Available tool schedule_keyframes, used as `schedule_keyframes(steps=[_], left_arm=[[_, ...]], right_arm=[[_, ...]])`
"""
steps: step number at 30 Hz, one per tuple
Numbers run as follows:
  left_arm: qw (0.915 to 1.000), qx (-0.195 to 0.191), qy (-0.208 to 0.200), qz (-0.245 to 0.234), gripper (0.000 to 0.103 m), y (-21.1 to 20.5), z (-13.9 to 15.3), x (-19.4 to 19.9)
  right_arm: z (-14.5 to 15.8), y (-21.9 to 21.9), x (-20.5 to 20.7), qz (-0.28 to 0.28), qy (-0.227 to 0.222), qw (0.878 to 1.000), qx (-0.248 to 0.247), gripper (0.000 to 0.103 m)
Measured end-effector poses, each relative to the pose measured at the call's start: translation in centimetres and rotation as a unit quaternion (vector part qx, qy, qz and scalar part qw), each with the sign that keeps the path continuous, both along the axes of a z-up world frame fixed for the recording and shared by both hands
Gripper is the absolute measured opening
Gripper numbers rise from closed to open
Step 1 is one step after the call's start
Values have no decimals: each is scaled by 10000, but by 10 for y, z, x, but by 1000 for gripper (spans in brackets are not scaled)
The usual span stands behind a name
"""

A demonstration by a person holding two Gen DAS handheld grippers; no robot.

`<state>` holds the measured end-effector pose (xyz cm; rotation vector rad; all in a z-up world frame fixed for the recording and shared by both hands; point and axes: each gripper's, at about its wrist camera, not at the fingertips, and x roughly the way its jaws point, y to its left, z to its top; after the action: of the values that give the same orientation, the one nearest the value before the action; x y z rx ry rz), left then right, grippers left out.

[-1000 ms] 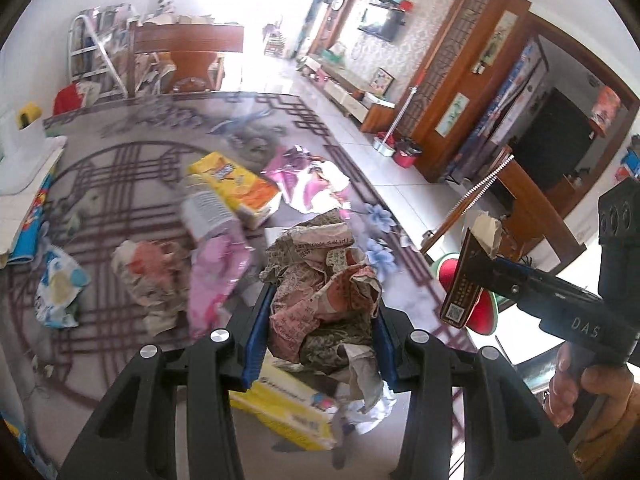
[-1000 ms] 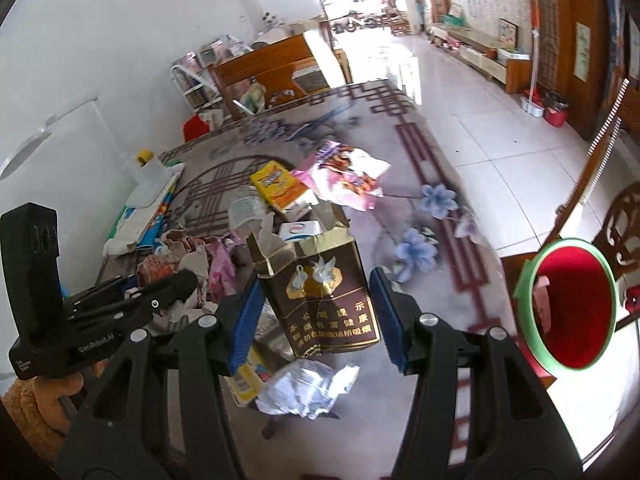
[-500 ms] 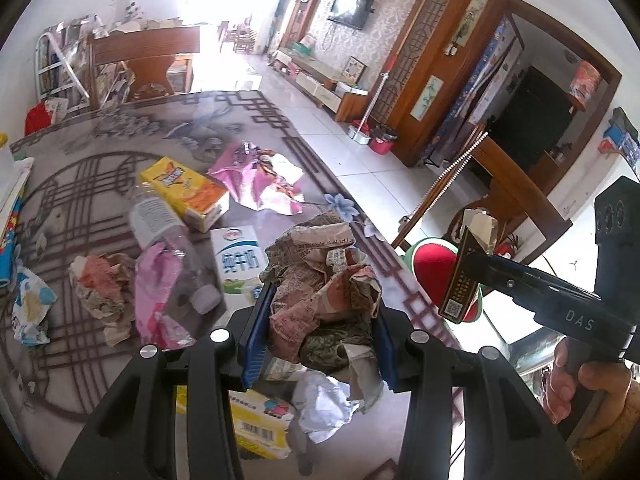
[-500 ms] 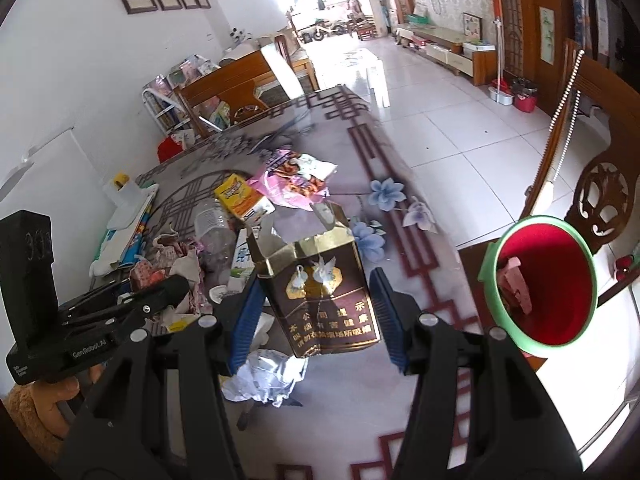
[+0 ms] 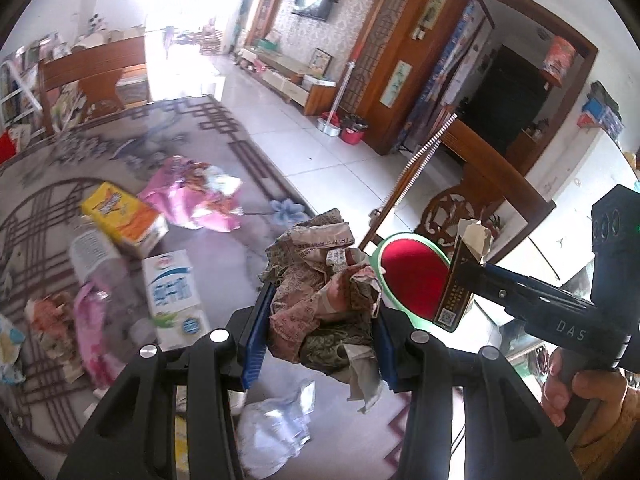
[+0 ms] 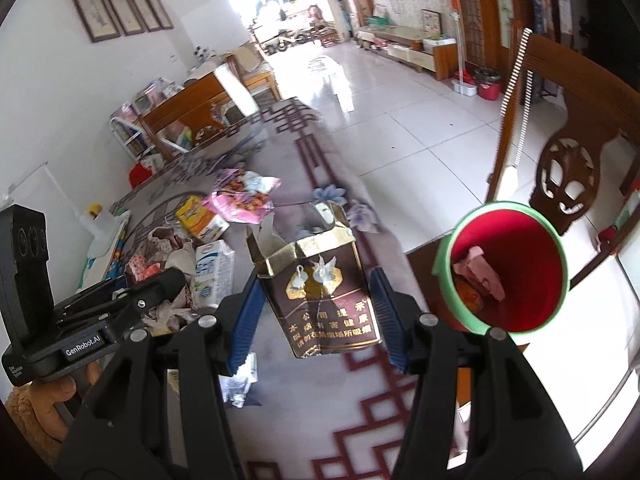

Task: Collect trash
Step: 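Carry the tissues and cigarette box over the red bucket with both tools, then open both tools to drop the tissues and box into the bucket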

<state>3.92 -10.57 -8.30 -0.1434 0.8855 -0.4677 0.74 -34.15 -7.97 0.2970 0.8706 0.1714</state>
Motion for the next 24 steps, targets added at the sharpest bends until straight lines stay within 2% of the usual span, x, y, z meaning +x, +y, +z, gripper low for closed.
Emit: schedule_keyframes(steps=[13,20,24], left_arm=[[9963,-30,150,-842,42,-104,-9,30],[9934,-162,305,-1092,42,-175,-18,61],[9913,-104,292,-1278,42,-211,-22,71]], right_arm=[[-11,-97,-9,-901,197,9957,-17,52],[-24,-152,2,-1221,359,9918,66,52],[-28,-178,12,-1307,382,9907,53,52]])
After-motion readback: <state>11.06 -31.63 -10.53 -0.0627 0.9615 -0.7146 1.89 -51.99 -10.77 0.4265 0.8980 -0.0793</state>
